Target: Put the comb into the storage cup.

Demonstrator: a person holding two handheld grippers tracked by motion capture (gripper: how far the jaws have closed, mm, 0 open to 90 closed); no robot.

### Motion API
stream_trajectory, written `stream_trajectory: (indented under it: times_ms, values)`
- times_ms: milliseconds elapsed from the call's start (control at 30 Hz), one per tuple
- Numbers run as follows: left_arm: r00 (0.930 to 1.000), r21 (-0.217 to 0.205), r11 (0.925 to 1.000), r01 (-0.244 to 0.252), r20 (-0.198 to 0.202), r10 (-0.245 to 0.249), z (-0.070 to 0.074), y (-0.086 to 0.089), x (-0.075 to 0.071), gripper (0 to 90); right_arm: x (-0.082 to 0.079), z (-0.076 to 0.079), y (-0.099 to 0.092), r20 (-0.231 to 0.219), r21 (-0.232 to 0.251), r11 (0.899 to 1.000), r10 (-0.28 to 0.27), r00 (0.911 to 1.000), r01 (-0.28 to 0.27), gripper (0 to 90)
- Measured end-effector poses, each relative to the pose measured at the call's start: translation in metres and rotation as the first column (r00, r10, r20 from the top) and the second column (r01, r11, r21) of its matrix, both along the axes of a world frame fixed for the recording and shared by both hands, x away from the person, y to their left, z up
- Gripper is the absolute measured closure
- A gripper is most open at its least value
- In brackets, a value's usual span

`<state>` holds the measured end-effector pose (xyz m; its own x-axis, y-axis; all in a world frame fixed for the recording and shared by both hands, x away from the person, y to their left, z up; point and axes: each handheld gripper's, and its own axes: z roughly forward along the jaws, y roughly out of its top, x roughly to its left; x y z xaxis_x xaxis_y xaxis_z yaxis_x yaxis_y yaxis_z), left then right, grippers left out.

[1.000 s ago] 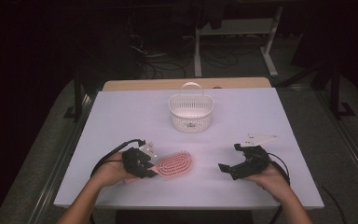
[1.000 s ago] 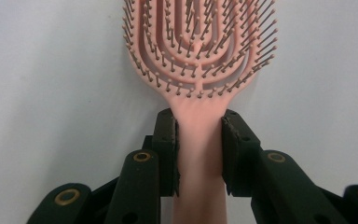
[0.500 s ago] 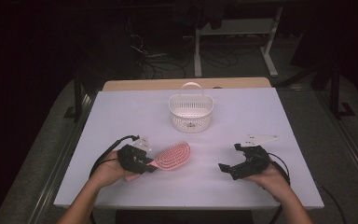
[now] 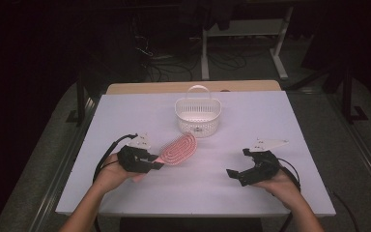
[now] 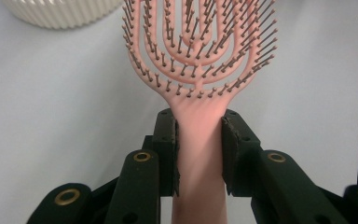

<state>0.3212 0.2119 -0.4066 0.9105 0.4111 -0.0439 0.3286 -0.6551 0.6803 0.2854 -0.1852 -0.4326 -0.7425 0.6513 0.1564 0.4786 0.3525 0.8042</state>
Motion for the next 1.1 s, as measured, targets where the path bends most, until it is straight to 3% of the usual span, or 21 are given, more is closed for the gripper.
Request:
stream_trajectory:
  times_ms: [200,533,867,1100]
  values:
    - [0.9988,-0.056,0.9979,-0.034,0.033,0.036,0.009,0.003,0.003,70.5,0.0,0.0,0.0,0.0,0.001,1.0,-0.002,1.0,0.002,0.0]
    - [0.9946,-0.105,0.9928,-0.057,0.08,0.066,0.023,-0.001,0.007,70.5,0.001,0.0,0.0,0.005,0.008,1.0,0.0,1.0,0.0,0.0]
    - [0.9908,-0.158,0.9855,-0.062,0.109,0.08,0.026,-0.01,0.015,70.5,0.001,-0.001,0.001,0.002,0.014,1.0,0.002,1.0,-0.002,0.0]
    - [0.9889,-0.208,0.9759,-0.066,0.117,0.092,0.025,-0.016,0.021,70.5,0.001,-0.001,0.001,0.013,0.017,1.0,-0.001,0.9999,0.001,0.0]
